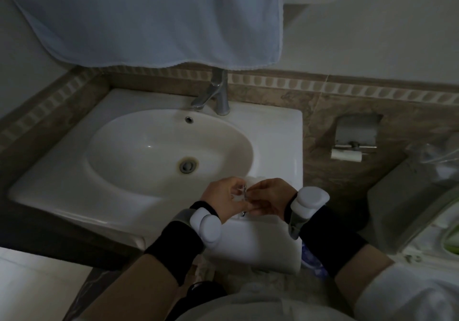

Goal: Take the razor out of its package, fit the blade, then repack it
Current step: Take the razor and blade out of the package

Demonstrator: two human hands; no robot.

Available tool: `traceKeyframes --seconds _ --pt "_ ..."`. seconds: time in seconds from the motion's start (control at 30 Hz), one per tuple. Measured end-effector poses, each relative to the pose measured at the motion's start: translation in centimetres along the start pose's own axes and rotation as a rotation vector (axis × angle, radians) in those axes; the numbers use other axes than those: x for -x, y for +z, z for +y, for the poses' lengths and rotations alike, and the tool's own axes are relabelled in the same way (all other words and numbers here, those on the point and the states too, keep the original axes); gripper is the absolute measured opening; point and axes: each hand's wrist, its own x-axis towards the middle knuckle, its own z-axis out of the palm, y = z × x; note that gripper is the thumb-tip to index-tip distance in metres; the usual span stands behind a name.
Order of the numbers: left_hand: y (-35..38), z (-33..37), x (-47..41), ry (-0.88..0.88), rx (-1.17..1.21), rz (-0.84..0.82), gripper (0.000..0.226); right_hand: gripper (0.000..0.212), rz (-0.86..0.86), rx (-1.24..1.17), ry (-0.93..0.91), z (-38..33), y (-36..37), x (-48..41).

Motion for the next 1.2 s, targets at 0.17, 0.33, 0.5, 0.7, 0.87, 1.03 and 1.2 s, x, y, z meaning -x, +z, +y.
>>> traceKeyframes --seconds 0.17,0.33,0.5,0.7,0.87,1.03,1.2 --pt "0.0 0.0 -0.2 0.038 -0.101 0.004 0.045 0.016 0.012 0.044 0.022 -0.2 0.1 -0.1" --pt "0.0 -0.1 -0.3 0.025 -0.129 0.001 0.046 0.015 0.069 0.094 0.042 -0.4 0.4 -0.4" --pt "0.0 -0.1 -0.4 0.013 -0.136 0.002 0.047 0.017 0.091 0.144 0.06 -0.5 0.5 -0.7" --pt "0.2 -0.1 -0.6 0.007 -0.126 0.001 0.044 0.016 0.105 0.191 0.081 -0.4 0.2 -0.9" --pt "0.2 0.0 -0.8 0.002 -0.128 0.005 0.044 0.014 0.103 0.252 0.069 -0.4 -0.1 -1.1" --pt "0.2 0.1 -0.9 -0.003 -0.082 0.016 0.043 0.019 0.099 0.16 0.063 -0.1 -0.3 -1.1" --pt "-0.1 -0.4 -0.4 0.022 -0.023 0.037 0.055 0.013 0.114 0.108 0.063 -0.5 -0.4 -1.0"
